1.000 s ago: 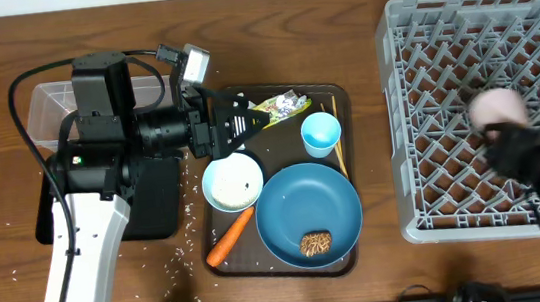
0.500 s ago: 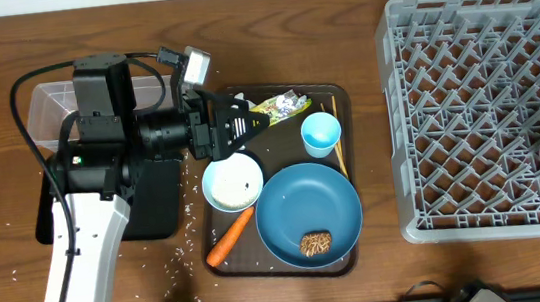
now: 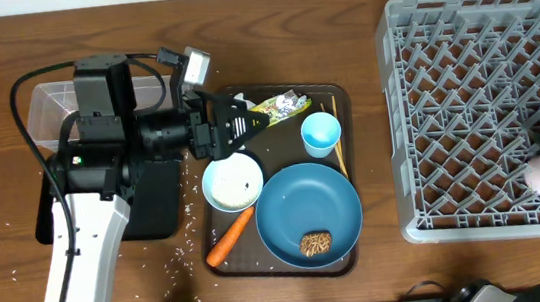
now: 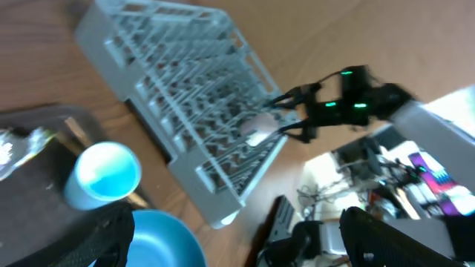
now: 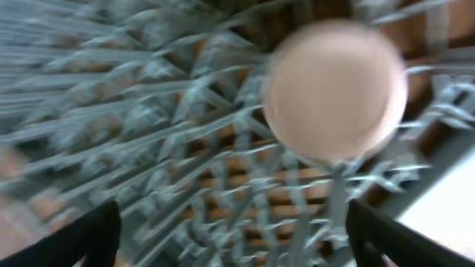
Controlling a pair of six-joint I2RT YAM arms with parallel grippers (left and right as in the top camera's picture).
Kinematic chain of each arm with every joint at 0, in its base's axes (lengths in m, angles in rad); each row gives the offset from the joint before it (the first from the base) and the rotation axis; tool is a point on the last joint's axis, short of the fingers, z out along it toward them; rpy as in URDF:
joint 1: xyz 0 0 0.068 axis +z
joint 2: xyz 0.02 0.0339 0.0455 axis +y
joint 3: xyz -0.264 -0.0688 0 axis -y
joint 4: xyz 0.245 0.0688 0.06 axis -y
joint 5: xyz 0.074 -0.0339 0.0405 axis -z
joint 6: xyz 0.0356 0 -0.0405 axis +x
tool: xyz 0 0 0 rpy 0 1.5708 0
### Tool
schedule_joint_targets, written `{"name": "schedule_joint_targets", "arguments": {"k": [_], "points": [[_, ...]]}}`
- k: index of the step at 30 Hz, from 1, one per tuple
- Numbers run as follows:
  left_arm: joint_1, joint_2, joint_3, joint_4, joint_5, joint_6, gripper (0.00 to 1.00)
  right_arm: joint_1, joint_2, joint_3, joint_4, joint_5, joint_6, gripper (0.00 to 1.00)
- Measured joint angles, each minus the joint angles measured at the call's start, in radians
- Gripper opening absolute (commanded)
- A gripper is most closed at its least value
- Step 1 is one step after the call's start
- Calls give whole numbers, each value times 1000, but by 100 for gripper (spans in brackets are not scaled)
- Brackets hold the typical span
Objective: Sort waste into correct bins and load items into the dishwasher rack
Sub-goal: 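Carry the pink cup with right gripper and place it in the rack, then grasp the light-blue cup with the left gripper and lift it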
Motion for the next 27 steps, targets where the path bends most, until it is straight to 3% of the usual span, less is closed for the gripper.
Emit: {"name": "schedule_joint_targets", "arguments": {"k": [5,9,17,21,27], "points": [[-51,0,0,-67,-192,5,89,25,-21,151,-76,-187,-62,97],[-152,2,0,-98,-440,6,89,135,-112,219,-95,-269,-134,99],[-380,165,1,-56,-887,13,89,386,-245,225,-161,-230,-197,99],[-426,313,1,37,-995,6,77,429,-240,225,-203,-133,-182,99],[-445,463,1,195,-1054,-10,76,428,-233,225,-236,-71,-174,99]]}}
